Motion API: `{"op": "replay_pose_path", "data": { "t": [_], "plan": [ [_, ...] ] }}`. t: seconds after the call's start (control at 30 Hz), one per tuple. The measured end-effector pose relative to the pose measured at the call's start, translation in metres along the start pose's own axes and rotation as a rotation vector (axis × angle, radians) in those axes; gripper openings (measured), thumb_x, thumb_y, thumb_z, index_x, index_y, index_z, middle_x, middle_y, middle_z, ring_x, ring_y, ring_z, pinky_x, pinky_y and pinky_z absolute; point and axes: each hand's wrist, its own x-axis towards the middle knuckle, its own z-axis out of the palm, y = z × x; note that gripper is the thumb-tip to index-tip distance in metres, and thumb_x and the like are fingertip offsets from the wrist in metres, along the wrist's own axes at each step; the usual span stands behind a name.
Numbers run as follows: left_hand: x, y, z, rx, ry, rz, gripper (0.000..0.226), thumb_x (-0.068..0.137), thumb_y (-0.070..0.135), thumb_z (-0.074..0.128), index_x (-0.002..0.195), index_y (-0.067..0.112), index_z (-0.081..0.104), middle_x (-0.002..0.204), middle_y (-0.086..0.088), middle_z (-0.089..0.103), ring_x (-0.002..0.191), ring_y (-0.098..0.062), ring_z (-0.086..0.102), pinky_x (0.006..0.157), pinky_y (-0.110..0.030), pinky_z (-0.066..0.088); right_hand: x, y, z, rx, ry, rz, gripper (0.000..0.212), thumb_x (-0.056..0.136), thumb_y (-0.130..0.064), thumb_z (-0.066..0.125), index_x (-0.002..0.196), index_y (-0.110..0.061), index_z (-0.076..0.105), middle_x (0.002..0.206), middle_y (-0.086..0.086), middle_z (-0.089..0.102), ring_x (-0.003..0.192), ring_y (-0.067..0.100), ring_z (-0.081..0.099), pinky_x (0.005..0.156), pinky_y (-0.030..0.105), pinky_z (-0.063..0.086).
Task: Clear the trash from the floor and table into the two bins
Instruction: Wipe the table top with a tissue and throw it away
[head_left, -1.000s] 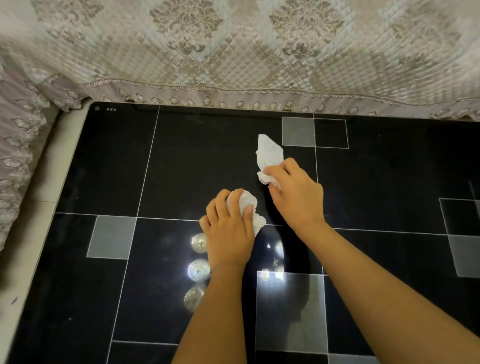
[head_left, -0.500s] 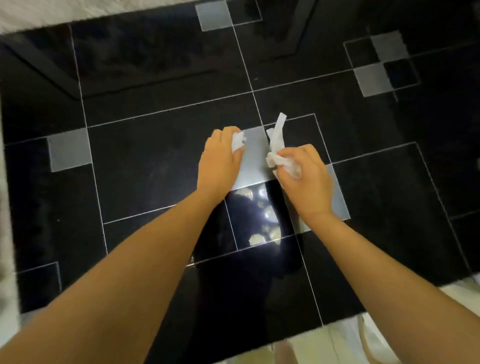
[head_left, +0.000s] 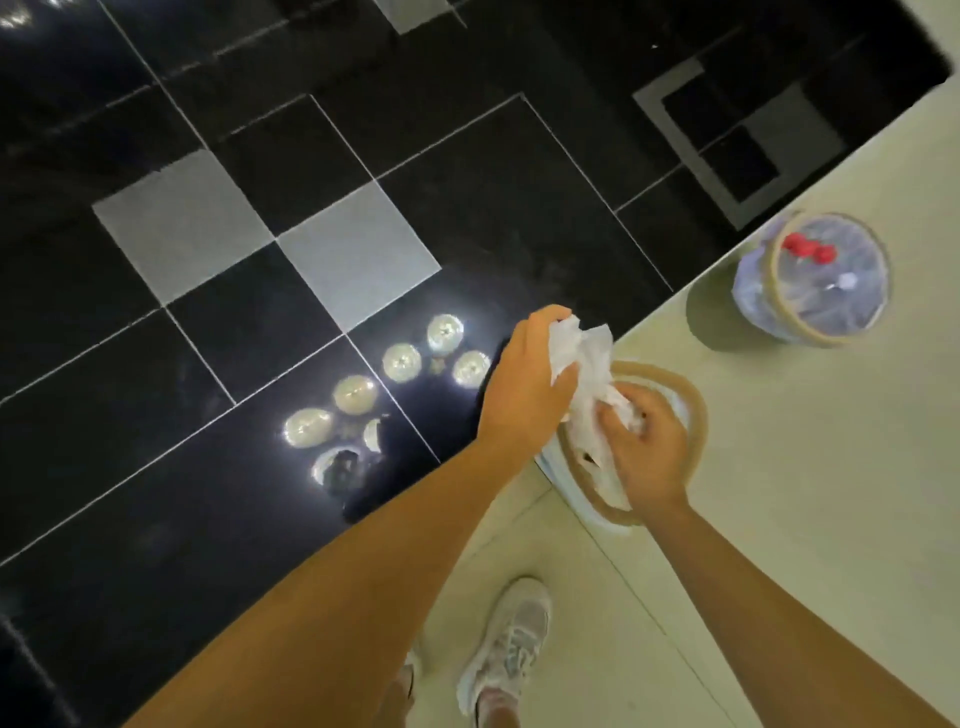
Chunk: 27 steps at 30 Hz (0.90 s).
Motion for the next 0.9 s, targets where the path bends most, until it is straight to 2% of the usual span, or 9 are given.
{"op": "replay_pose_path", "data": {
  "t": [0.07,0.13,0.23,0.33,0.4,0.47,0.6,0.77,0.9],
  "plan": [
    [-0.006,0.002,0.035,-0.009,-0.030,-0.008,0.046,0.092,0.019,0.058,0.135,0.023,0.042,0.133,-0.002,0.050,0.120,-0.020,0.049,0.099,-0.036,0.045,0.001,0.030,-0.022,0.081,0.096,0.089,0.012,0.092,-0.009,0.059,0.102,-0.010,0.064,0.092,-0.002,0.062,0.089,0.007,0.060,0.083,0.013,0.049],
    [-0.008,0.002,0.066,0.007,-0.066,0.017,0.045,0.092,0.018,0.058,0.134,0.022,0.043,0.132,-0.002,0.051,0.119,-0.019,0.049,0.099,-0.036,0.045,0.004,0.061,-0.038,-0.026,0.124,0.136,0.017,0.089,-0.011,0.064,0.105,-0.008,0.064,0.094,0.001,0.064,0.085,0.004,0.062,0.079,0.012,0.047],
    [-0.007,-0.014,0.108,0.077,-0.177,0.010,0.050,0.093,0.017,0.057,0.139,0.018,0.039,0.139,-0.004,0.046,0.127,-0.021,0.044,0.106,-0.039,0.039,0.014,0.100,-0.047,-0.040,0.098,0.283,0.011,0.089,-0.024,0.063,0.100,-0.023,0.062,0.102,0.004,0.066,0.094,0.023,0.063,0.085,0.032,0.052],
    [-0.003,-0.042,0.142,0.032,-0.286,-0.207,0.072,0.090,0.036,0.061,0.149,0.021,0.022,0.149,-0.005,0.037,0.134,-0.025,0.039,0.110,-0.046,0.035,0.027,0.120,-0.050,0.140,0.152,0.441,0.020,0.093,-0.023,0.058,0.109,-0.012,0.062,0.111,0.009,0.064,0.098,0.024,0.060,0.086,0.029,0.048],
    [0.004,-0.052,0.159,0.008,-0.358,-0.285,0.079,0.090,0.050,0.055,0.151,0.036,0.006,0.155,-0.003,0.025,0.137,-0.026,0.035,0.109,-0.049,0.037,0.033,0.127,-0.050,0.297,0.125,0.502,0.022,0.097,-0.027,0.051,0.113,-0.015,0.060,0.110,0.005,0.064,0.097,0.020,0.061,0.083,0.028,0.049],
    [0.008,-0.051,0.167,0.095,-0.464,-0.303,0.077,0.096,0.048,0.043,0.150,0.037,-0.011,0.160,0.000,0.010,0.141,-0.027,0.029,0.111,-0.048,0.035,0.036,0.133,-0.054,0.400,0.128,0.524,0.026,0.097,-0.033,0.050,0.118,-0.021,0.058,0.111,-0.003,0.064,0.100,0.015,0.061,0.081,0.025,0.050],
    [0.005,-0.050,0.166,0.202,-0.539,-0.256,0.076,0.095,0.042,0.050,0.152,0.030,0.001,0.160,-0.001,0.012,0.143,-0.026,0.023,0.113,-0.050,0.030,0.035,0.138,-0.065,0.238,0.050,0.457,0.039,0.100,-0.031,0.045,0.138,-0.025,0.047,0.140,-0.002,0.049,0.126,0.018,0.048,0.106,0.032,0.038],
    [0.003,-0.029,0.144,0.245,-0.515,-0.190,0.058,0.092,0.031,0.060,0.143,0.025,0.033,0.142,-0.004,0.045,0.125,-0.026,0.049,0.101,-0.051,0.043,0.022,0.126,-0.078,0.006,0.057,0.241,0.038,0.093,-0.021,0.056,0.131,-0.024,0.055,0.131,-0.004,0.055,0.119,0.014,0.051,0.100,0.033,0.044],
    [0.001,0.008,0.123,0.429,-0.519,-0.114,0.048,0.095,0.032,0.056,0.138,0.020,0.040,0.138,-0.003,0.049,0.123,-0.024,0.050,0.103,-0.043,0.041,0.010,0.102,-0.093,-0.242,0.120,-0.009,0.029,0.088,-0.016,0.059,0.116,-0.020,0.061,0.123,-0.004,0.059,0.115,0.018,0.053,0.094,0.029,0.044]
  ]
}}
